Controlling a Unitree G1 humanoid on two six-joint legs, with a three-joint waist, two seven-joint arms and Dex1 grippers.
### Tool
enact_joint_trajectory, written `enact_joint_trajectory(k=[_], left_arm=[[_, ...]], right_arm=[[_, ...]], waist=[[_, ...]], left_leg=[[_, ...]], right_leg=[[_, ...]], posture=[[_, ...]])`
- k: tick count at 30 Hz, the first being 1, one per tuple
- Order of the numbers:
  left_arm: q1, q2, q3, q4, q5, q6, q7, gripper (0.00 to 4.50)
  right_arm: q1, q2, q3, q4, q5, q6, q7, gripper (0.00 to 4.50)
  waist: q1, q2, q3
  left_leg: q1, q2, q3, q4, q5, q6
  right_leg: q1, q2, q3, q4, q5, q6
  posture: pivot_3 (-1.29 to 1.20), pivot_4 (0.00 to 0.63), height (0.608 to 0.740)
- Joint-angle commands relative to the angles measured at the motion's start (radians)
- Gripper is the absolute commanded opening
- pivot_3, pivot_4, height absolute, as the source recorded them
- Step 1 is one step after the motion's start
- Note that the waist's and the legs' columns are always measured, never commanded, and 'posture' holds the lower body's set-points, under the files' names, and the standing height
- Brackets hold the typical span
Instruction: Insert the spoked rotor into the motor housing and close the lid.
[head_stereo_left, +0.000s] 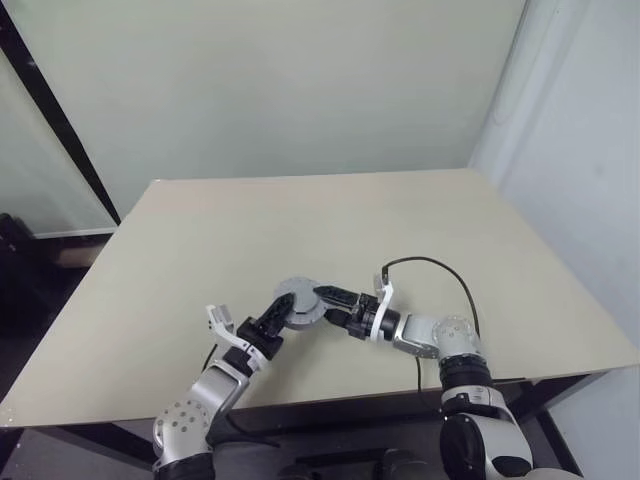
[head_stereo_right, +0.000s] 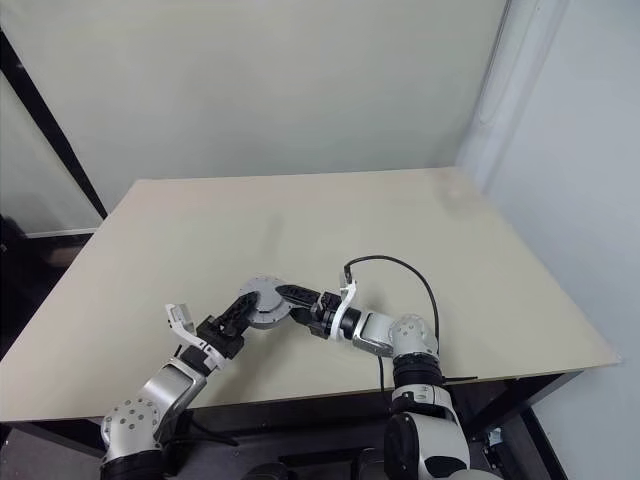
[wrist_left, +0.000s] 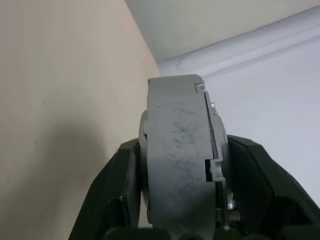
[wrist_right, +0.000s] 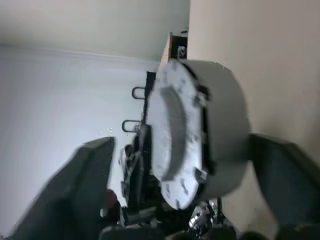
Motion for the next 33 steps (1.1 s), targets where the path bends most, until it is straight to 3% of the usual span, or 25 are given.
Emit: enact_joint_trajectory(k=[1, 7, 11, 15, 22, 33], left_arm=[[-0.020, -0.004, -0.001, -0.020, 0.024, -0.060, -0.010, 2.16], [-0.057, 0.017, 0.014, -0.023, 0.136, -0.199, 0.006, 2.15], [-0.085, 0.062, 0.002, -0.010, 0.277, -0.317, 0.009, 2.14], [-0.118, 0.101, -0.005, 0.038, 0.399, -0.417, 0.008, 2.14], [-0.203, 0.138, 0.026, 0.232, 0.577, -0.597, 0.070, 2.14], [-0.249, 0.133, 0.044, 0.370, 0.611, -0.666, 0.050, 2.14]], right_arm=[[-0.016, 0.026, 0.004, -0.050, 0.017, -0.057, -0.005, 4.50], [0.070, -0.025, 0.239, -0.191, -0.183, -0.341, 0.085, 4.50], [0.134, -0.105, 0.448, -0.291, -0.356, -0.576, 0.192, 4.50], [0.152, -0.167, 0.572, -0.310, -0.478, -0.750, 0.253, 4.50], [0.171, -0.199, 0.668, -0.307, -0.591, -0.900, 0.264, 4.50], [0.193, -0.218, 0.707, -0.298, -0.662, -0.944, 0.257, 4.50]], waist=[[0.000, 0.000, 0.000], [0.000, 0.000, 0.000], [0.002, 0.000, 0.000], [0.002, 0.000, 0.000], [0.018, -0.001, -0.001], [0.048, -0.006, -0.001]], left_leg=[[0.000, 0.000, 0.000, 0.000, 0.000, 0.000], [0.000, 0.000, 0.000, 0.000, 0.000, 0.000], [0.000, 0.000, 0.000, 0.000, 0.000, 0.000], [0.000, -0.001, 0.000, 0.001, 0.000, -0.001], [0.000, -0.001, 0.000, 0.001, 0.000, -0.001], [0.000, -0.001, 0.000, 0.003, 0.000, -0.001]], right_leg=[[0.000, 0.000, 0.000, 0.000, 0.000, 0.000], [0.000, 0.000, 0.000, 0.000, 0.000, 0.000], [0.000, 0.000, 0.000, 0.000, 0.000, 0.000], [0.000, 0.000, 0.000, 0.000, 0.000, 0.000], [0.000, 0.000, 0.000, 0.001, 0.000, -0.001], [0.000, -0.001, 0.000, 0.001, 0.002, -0.002]], posture=[[0.00, 0.000, 0.740], [0.00, 0.000, 0.740], [0.00, 0.000, 0.740], [0.00, 0.000, 0.740], [0.00, 0.000, 0.740], [0.00, 0.000, 0.740]])
